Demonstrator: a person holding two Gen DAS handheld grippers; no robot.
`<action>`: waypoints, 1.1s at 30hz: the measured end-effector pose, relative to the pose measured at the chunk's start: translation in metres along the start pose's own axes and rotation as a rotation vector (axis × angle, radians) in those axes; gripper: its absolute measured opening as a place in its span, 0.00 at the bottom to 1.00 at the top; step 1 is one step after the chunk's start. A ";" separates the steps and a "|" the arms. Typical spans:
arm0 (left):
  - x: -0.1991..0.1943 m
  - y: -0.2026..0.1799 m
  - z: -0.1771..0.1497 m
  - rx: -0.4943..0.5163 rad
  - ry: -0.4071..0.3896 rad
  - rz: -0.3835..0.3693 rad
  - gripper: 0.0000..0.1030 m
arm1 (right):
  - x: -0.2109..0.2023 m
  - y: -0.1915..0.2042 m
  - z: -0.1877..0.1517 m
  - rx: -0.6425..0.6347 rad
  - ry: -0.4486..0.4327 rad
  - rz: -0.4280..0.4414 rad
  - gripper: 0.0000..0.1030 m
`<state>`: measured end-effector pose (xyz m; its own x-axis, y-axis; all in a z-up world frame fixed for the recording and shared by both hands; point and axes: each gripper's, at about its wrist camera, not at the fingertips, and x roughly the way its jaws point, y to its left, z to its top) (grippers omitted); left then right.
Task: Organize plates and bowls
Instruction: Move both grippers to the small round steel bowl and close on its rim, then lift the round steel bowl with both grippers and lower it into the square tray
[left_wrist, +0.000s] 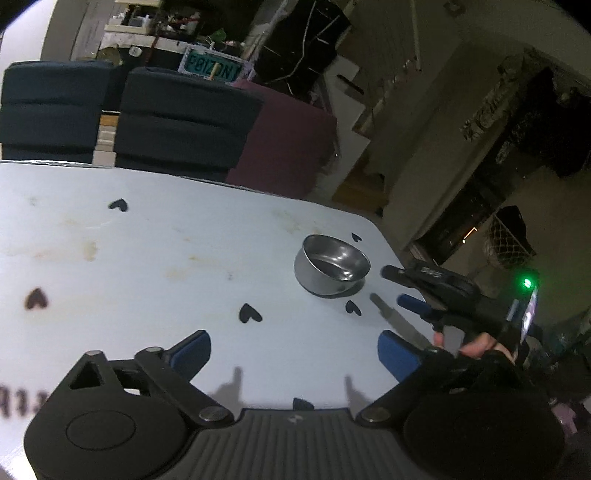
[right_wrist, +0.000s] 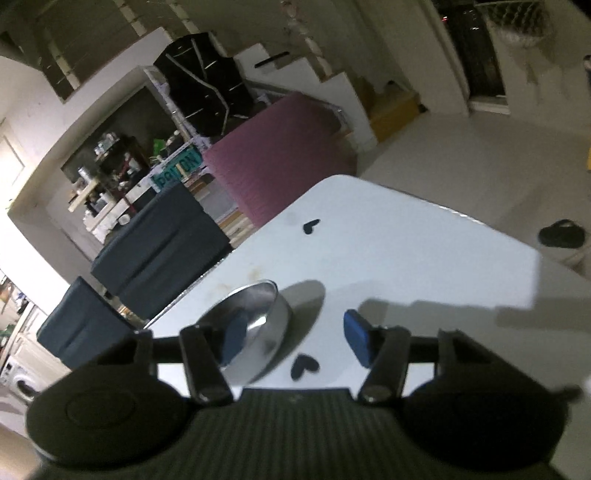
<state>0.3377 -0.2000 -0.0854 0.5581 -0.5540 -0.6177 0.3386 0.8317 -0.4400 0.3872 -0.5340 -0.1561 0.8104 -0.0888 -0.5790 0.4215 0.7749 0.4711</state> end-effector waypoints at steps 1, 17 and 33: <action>0.007 0.000 0.002 -0.006 0.007 -0.005 0.89 | 0.006 0.004 0.000 -0.035 0.014 -0.007 0.60; 0.110 -0.005 0.038 -0.094 0.092 -0.044 0.61 | 0.041 0.034 0.026 -0.364 0.115 0.028 0.18; 0.145 0.006 0.054 -0.158 0.110 0.030 0.25 | 0.026 0.054 0.008 -0.510 0.211 0.079 0.12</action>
<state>0.4613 -0.2735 -0.1425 0.4769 -0.5367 -0.6961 0.1945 0.8368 -0.5119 0.4342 -0.4994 -0.1402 0.7106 0.0680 -0.7003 0.0703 0.9835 0.1668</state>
